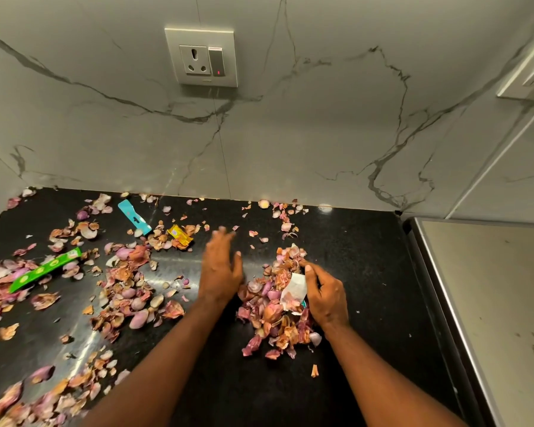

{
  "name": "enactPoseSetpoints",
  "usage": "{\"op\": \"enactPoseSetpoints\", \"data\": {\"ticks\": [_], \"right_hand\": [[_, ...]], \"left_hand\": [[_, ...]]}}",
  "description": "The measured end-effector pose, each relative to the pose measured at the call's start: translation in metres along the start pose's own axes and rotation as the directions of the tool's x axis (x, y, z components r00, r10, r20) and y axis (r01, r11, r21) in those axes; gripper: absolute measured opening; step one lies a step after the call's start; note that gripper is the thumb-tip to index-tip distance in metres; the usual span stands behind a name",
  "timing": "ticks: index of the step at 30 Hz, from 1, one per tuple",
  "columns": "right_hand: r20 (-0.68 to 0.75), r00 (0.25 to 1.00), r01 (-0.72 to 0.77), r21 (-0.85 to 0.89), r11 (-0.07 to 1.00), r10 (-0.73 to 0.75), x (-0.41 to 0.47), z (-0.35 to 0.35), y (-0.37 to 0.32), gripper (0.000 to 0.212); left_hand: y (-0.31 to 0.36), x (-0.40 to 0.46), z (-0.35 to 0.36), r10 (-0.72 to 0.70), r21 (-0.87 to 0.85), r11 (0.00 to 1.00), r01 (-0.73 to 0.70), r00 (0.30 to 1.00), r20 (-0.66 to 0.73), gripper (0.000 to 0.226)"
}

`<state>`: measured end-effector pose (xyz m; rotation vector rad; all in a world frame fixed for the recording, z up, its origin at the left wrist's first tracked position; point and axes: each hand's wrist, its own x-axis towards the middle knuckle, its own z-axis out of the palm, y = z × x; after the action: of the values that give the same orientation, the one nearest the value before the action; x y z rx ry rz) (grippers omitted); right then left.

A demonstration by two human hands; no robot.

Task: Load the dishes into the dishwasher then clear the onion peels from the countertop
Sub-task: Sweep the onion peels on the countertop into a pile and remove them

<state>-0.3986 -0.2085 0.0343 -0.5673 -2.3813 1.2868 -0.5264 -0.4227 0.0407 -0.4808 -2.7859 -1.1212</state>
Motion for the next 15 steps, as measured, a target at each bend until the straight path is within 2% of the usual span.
{"op": "enactPoseSetpoints", "data": {"ticks": [2, 3, 4, 6, 8, 11, 13, 15], "right_hand": [[0.0, 1.0, 0.002, 0.004, 1.0, -0.002, 0.001, 0.0, 0.001, 0.025], [0.0, 1.0, 0.002, 0.007, 1.0, -0.002, 0.0, 0.001, 0.001, 0.025], [0.001, 1.0, 0.0, 0.009, 1.0, 0.0, 0.0, 0.001, 0.002, 0.025], [0.002, 1.0, -0.001, 0.014, 1.0, 0.001, 0.0, 0.001, 0.003, 0.025], [0.002, 1.0, 0.004, 0.015, 1.0, -0.004, 0.0, 0.001, 0.005, 0.025], [-0.003, 1.0, 0.011, 0.017, 1.0, -0.011, 0.0, 0.001, 0.005, 0.025], [-0.008, 1.0, 0.01, 0.02, 1.0, -0.01, 0.0, 0.001, 0.005, 0.026], [-0.004, 1.0, 0.006, 0.02, 1.0, -0.006, -0.001, 0.0, 0.004, 0.025]], "left_hand": [[-0.014, 0.009, -0.004, -0.253, 0.3, 0.926, 0.228, 0.966, 0.048, 0.076], [-0.017, 0.009, -0.004, -0.341, 0.387, 0.879, 0.28, 0.935, 0.097, 0.085], [-0.018, 0.007, -0.001, -0.377, 0.444, 0.852, 0.278, 0.914, 0.151, 0.092], [-0.014, -0.003, 0.009, -0.311, 0.511, 0.847, 0.145, 0.916, 0.255, 0.096], [-0.003, -0.016, 0.021, -0.174, 0.449, 0.894, 0.001, 0.923, 0.344, 0.09], [0.023, -0.034, 0.028, 0.089, 0.138, 0.978, -0.16, 0.903, 0.42, 0.071], [0.032, -0.04, 0.026, 0.224, -0.066, 0.974, -0.218, 0.863, 0.452, 0.052], [0.034, -0.038, 0.019, 0.283, -0.162, 0.958, -0.236, 0.866, 0.412, 0.042]]}}
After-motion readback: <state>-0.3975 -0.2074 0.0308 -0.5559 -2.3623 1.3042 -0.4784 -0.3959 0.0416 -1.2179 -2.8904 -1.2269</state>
